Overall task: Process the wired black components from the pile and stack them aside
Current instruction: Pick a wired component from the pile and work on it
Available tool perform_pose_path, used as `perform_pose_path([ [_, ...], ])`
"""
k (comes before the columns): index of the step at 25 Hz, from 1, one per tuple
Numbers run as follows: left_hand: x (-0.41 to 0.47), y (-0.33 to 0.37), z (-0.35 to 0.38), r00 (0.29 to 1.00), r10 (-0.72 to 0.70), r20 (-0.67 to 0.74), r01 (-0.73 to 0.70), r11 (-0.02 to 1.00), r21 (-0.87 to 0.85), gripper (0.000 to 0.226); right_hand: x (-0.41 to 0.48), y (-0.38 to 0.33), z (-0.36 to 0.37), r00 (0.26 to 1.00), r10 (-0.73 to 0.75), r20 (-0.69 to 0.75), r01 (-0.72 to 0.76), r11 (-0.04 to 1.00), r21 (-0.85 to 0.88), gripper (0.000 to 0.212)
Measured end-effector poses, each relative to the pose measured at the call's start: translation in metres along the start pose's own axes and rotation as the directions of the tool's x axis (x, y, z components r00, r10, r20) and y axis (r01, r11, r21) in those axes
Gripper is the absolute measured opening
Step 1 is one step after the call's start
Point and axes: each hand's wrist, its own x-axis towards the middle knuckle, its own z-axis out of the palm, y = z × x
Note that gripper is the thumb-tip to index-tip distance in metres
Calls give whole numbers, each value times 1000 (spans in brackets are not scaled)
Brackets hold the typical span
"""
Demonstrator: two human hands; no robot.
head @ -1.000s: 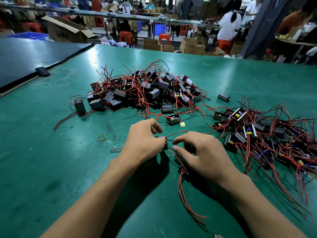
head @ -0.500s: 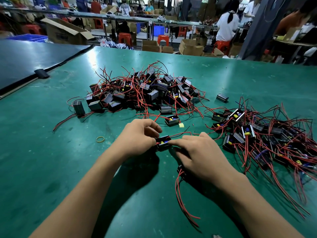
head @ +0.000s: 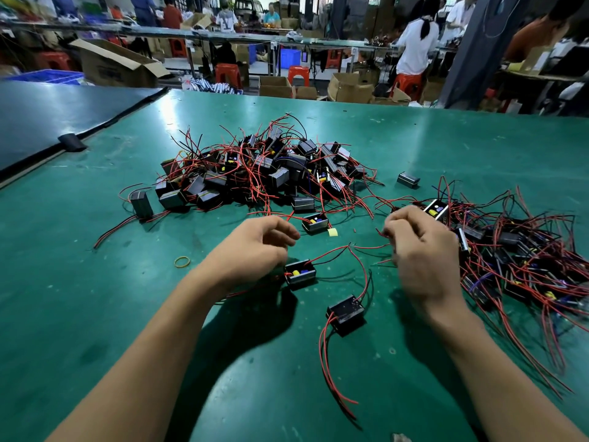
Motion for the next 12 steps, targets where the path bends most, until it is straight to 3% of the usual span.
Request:
perform_pose_path([
  [2,2,1,10,997,59,-50,-59,998,2,30,7,8,-1,974,217,61,-205,966,-159,22],
  [4,2,-1,19,995,104,-13,-103,993,65,26,5,13,2,908,372,195,-293,893,-341,22],
  [5,1,-2,21,993,121,17,-122,985,118,25,4,14,3,879,419,228,-327,877,-351,21],
  [9,-3,-4,19,991,81,108,-102,972,211,29,3,12,-3,790,491,367,-438,871,-223,10],
  [12,-4,-4,8,982,-8,188,-21,988,151,20,1,9,-2,786,423,451,-447,893,-57,14],
])
